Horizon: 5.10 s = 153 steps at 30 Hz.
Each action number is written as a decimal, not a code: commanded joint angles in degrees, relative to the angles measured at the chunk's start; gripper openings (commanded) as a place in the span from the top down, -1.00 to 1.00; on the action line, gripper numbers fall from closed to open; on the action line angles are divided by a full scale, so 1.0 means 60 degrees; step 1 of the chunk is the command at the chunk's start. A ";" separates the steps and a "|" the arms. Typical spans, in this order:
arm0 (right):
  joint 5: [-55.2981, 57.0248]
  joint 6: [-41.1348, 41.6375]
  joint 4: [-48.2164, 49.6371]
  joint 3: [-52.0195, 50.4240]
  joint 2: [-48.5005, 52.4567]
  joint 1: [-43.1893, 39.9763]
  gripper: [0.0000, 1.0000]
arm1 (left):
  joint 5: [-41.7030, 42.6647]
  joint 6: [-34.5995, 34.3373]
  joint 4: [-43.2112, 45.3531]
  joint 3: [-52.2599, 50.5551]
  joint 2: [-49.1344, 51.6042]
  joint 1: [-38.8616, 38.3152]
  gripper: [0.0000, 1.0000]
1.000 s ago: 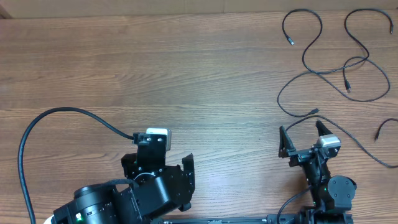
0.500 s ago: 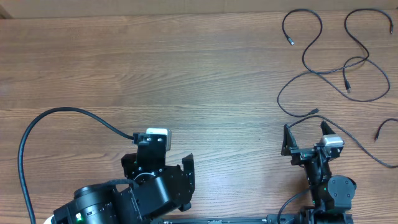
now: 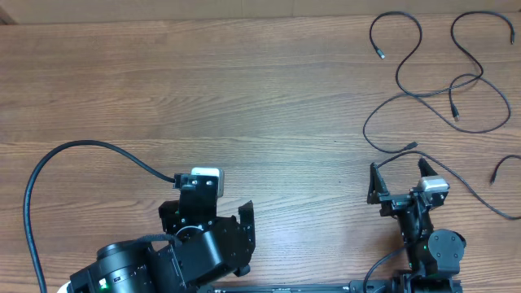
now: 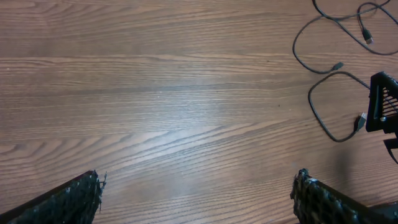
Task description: Untangle cables
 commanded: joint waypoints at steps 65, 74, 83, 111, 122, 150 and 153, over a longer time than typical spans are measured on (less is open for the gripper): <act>0.0131 -0.0011 0.0051 -0.0095 -0.0106 0.0051 -1.00 | 0.5144 0.6878 0.6404 -0.5646 -0.4386 0.8408 -0.99; 0.0127 -0.0011 0.0051 -0.0095 -0.0106 0.0051 -1.00 | 0.5096 0.6994 0.6925 -0.6991 -0.5249 0.8786 -0.99; 0.0127 -0.0011 0.0051 -0.0095 -0.0106 0.0051 -1.00 | 0.5031 0.7224 0.7093 -0.8207 -0.6706 0.9526 -0.99; 0.0131 -0.0011 0.0051 -0.0095 -0.0106 0.0051 -1.00 | 0.3311 0.7471 1.0258 -1.1005 -0.8980 1.1045 -0.99; 0.0131 -0.0011 0.0051 -0.0095 -0.0106 0.0051 -1.00 | 0.3253 0.7668 1.2276 -1.2367 -0.8980 1.1129 -0.99; 0.0131 -0.0011 0.0051 -0.0095 -0.0106 0.0051 -1.00 | 0.2787 0.9562 1.2451 -1.2462 -0.8980 1.1642 -0.99; 0.0131 -0.0011 0.0051 -0.0095 -0.0106 0.0051 -1.00 | 0.2922 0.9562 1.2437 -1.2462 -0.8980 1.1734 -0.99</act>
